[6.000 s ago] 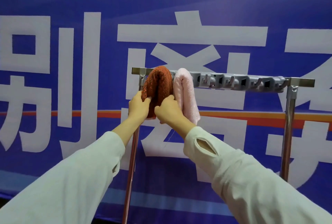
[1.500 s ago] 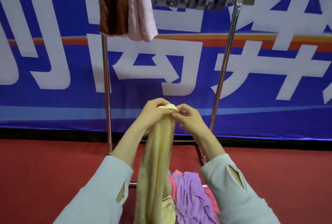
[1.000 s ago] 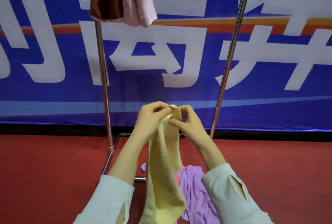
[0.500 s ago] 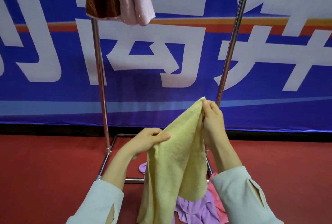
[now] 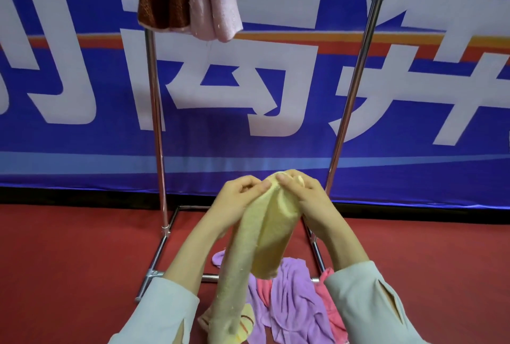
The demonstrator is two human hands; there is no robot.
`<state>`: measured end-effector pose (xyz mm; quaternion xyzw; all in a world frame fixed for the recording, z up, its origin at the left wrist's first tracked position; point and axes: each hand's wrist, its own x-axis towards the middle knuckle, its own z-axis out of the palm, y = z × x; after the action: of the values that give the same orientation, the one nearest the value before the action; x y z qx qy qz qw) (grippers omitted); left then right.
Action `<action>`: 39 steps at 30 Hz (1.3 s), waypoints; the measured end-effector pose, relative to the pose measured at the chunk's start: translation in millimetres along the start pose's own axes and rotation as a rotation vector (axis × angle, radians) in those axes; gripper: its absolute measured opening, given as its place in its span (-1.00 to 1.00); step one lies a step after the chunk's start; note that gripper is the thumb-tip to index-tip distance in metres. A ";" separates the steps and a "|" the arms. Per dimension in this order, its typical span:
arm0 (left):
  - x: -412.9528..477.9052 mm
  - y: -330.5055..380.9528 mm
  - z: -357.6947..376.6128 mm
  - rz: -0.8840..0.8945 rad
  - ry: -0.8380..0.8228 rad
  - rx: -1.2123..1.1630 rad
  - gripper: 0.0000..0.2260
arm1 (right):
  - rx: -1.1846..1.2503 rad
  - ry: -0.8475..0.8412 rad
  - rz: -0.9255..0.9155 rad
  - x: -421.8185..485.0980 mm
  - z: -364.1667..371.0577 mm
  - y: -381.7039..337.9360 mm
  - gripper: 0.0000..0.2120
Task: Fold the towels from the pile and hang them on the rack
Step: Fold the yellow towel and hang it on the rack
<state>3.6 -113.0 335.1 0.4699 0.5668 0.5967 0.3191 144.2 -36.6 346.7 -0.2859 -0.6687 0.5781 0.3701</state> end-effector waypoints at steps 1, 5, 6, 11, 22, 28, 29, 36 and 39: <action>-0.2 -3.3 0.0 -0.016 -0.031 0.042 -0.80 | 0.090 0.074 0.021 1.1 -1.0 0.4 -0.77; -3.2 -13.9 -8.2 -0.064 -0.007 0.069 -0.80 | 0.382 0.273 0.089 3.9 -9.9 -4.9 -0.71; -3.5 -15.1 -9.9 -0.062 0.015 0.054 -0.82 | 0.356 0.293 0.082 3.8 -10.5 -5.4 -0.70; -4.5 -3.2 -12.1 -0.095 0.040 -0.303 -0.90 | 0.076 0.303 0.051 1.1 -4.4 -5.5 -0.67; 3.3 -25.1 0.0 0.064 0.159 0.449 -0.91 | 0.614 0.104 0.148 -4.1 -6.1 -8.2 -0.69; 5.4 -21.7 -3.8 -0.050 0.226 0.008 -0.89 | 0.054 0.150 0.065 -8.0 -12.2 -15.5 -0.63; 4.2 -15.4 -3.0 -0.023 0.220 -0.086 -0.91 | -0.054 0.115 0.068 -8.9 -11.4 -15.1 -0.64; -1.5 5.6 7.2 0.064 0.084 -0.083 -0.93 | -0.041 -0.085 -0.006 -10.5 -2.0 -8.4 -0.76; 1.7 -1.1 2.0 0.055 0.050 -0.049 -0.85 | 0.050 -0.051 -0.072 -10.8 -0.6 -7.9 -0.75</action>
<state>4.7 -110.5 334.2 0.4623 0.5465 0.6307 0.2997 151.1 -46.4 352.7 -0.2375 -0.6730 0.5882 0.3805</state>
